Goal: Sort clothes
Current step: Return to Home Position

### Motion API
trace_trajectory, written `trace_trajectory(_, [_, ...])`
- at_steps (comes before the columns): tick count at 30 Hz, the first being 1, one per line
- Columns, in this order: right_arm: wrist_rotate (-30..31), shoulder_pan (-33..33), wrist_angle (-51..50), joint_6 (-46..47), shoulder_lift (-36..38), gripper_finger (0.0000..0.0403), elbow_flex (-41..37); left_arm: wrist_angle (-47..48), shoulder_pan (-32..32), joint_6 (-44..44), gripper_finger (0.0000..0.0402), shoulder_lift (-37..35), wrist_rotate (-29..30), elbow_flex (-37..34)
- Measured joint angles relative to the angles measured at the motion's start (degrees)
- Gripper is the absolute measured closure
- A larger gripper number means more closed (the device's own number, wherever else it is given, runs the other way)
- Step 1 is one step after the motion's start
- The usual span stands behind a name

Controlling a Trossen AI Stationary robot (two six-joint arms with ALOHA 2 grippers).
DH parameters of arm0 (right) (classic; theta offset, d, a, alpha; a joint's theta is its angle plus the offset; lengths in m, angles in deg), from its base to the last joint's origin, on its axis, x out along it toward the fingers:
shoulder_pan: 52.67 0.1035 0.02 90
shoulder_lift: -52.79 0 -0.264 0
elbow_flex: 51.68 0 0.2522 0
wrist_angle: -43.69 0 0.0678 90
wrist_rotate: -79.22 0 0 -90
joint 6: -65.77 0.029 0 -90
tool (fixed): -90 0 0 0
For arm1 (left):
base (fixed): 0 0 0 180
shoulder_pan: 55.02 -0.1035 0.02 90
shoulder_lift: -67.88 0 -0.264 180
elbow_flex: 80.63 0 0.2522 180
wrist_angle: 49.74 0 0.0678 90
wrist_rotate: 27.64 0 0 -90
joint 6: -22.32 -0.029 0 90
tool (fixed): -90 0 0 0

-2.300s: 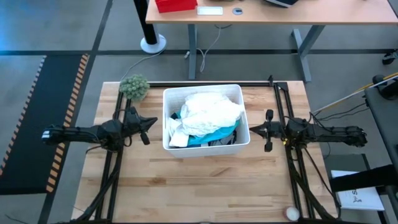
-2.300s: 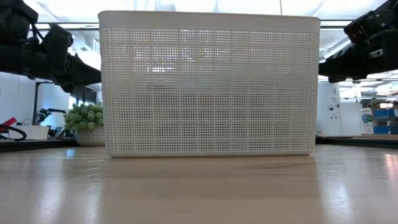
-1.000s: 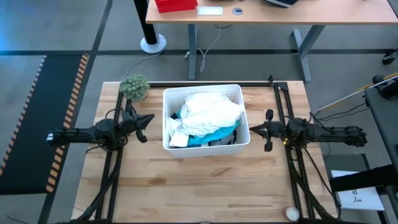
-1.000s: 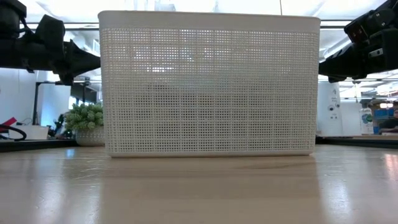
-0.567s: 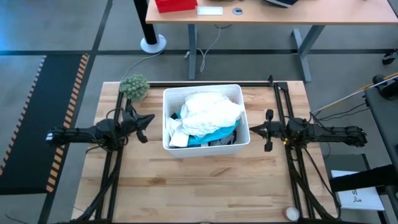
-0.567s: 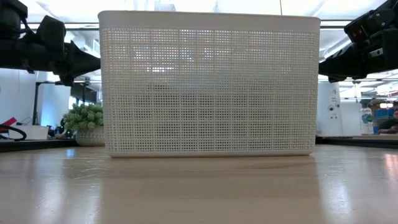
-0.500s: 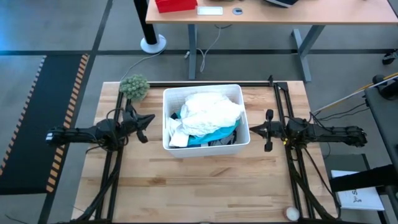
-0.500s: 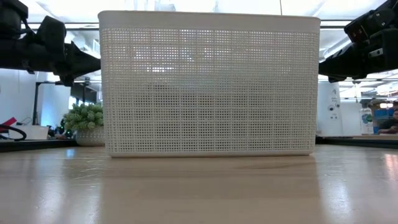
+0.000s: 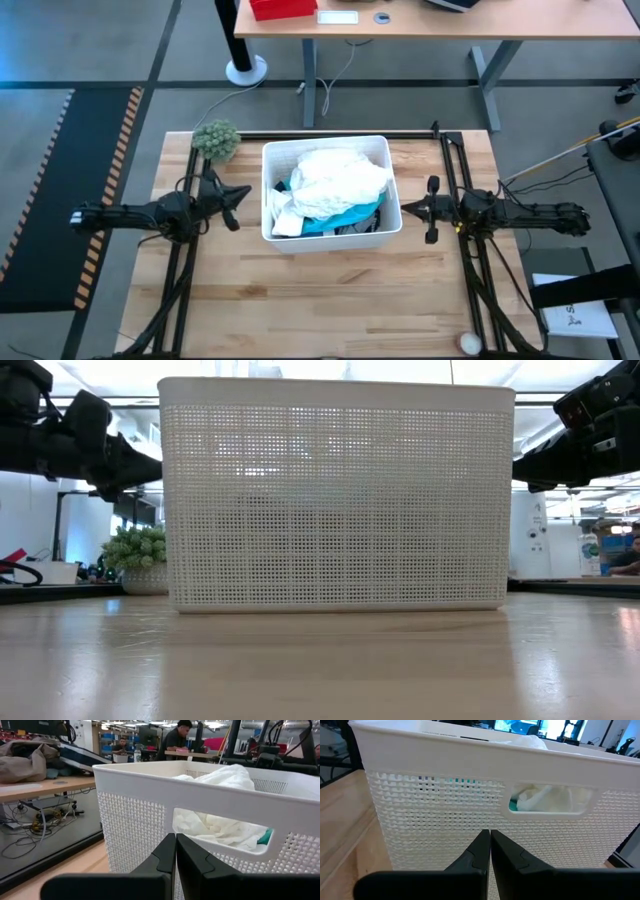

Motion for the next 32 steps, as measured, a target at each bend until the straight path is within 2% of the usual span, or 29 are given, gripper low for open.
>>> trace_trajectory(32, [0.01,0.00,0.00,0.00,0.00,0.0403,0.00,0.02,0.00,0.00,0.0402,9.89,0.00,0.22])
